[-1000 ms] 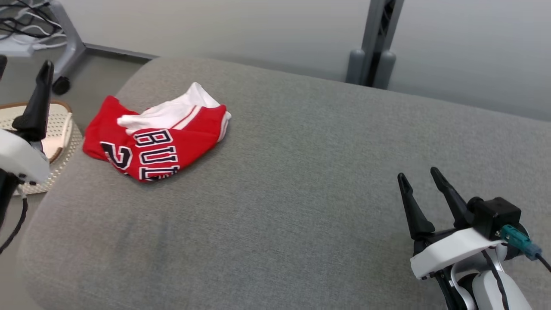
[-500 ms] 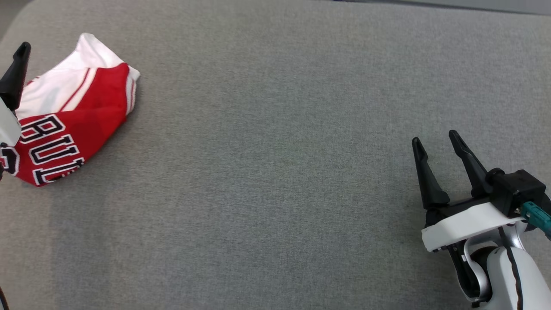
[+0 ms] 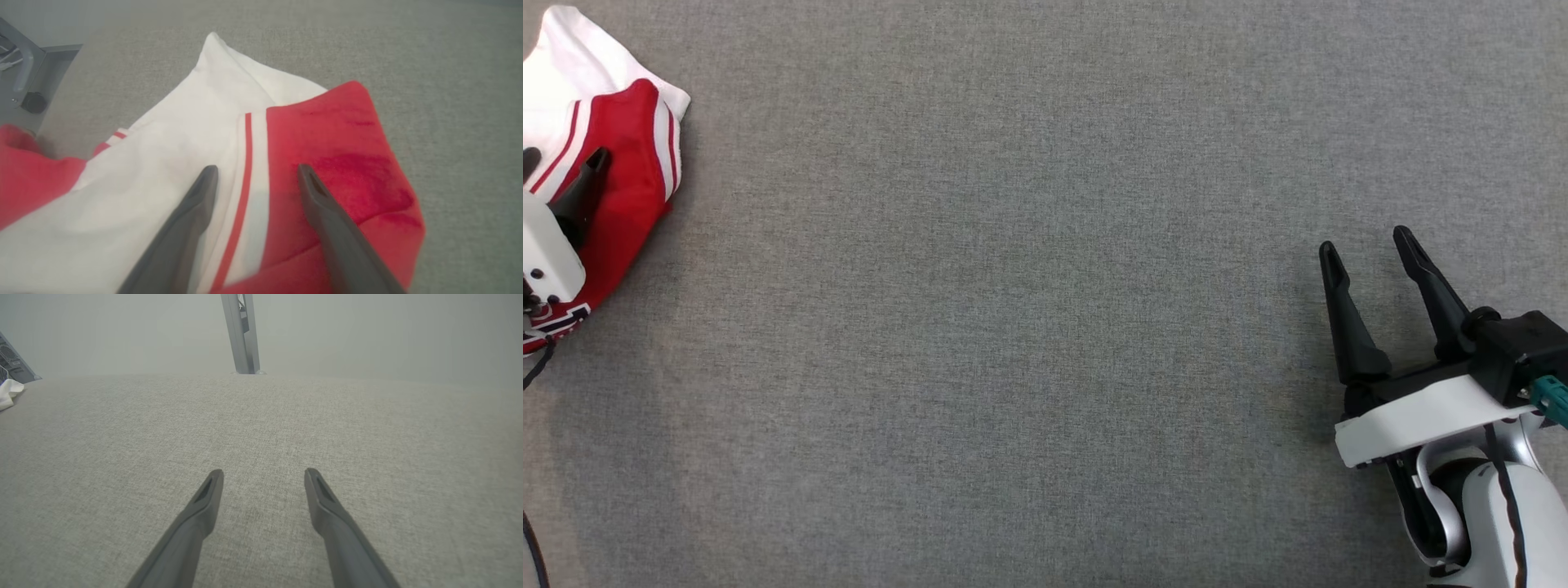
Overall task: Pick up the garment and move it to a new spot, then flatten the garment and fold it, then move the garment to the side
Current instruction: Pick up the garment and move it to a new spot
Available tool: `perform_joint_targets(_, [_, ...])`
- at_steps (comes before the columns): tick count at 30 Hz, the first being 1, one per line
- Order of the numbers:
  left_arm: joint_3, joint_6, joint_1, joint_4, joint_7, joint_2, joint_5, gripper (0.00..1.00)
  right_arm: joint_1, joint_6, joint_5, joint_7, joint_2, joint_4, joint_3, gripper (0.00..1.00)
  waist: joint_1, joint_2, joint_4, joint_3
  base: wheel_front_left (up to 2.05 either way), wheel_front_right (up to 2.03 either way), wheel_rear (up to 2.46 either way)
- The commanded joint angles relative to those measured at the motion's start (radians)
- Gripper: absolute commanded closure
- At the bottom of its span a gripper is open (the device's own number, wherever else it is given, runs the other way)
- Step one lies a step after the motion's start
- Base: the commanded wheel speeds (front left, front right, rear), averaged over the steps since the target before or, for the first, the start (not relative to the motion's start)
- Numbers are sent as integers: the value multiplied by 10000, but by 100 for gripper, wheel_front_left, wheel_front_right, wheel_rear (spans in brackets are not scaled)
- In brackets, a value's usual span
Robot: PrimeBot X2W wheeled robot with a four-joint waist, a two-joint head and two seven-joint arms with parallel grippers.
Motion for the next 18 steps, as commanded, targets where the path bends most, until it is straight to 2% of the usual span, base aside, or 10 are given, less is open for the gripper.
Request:
perform_joint_targets(1, [-69,-54,-160,149,61,65,-87,0,19,1,-64,28,-58,-78,-9,0,0,0,9,25,0,0,0])
perform_joint_targets(8, [-347,-66,-34,513,81,-30,-439,0,24,1,-81,103,-58,-244,108,0,0,0,-60,126,0,0,0])
perform_joint_targets(9, [-398,-64,-4,560,13,-58,-465,12,26,1,-96,117,-59,-262,112,0,0,0,-76,142,0,0,0])
perform_joint_targets(10, [-456,-64,27,614,-29,-78,-474,39,37,1,-116,117,-58,-279,106,0,0,0,-95,159,0,0,0])
perform_joint_targets(11, [-532,-65,51,650,-79,-79,-494,54,51,1,-130,115,-58,-304,99,0,0,0,-113,168,0,0,0])
perform_joint_targets(12, [-623,-66,52,669,-152,-50,-471,62,62,1,-149,120,-58,-322,80,0,0,0,-128,168,0,0,0])
perform_joint_targets(13, [-682,-66,37,692,-203,-22,-473,100,68,1,-158,126,-58,-339,68,0,0,0,-138,164,0,0,0])
perform_joint_targets(18, [-1042,-69,-149,437,9,280,-794,100,81,1,-122,65,-58,-266,29,0,0,0,-148,4,0,0,0])
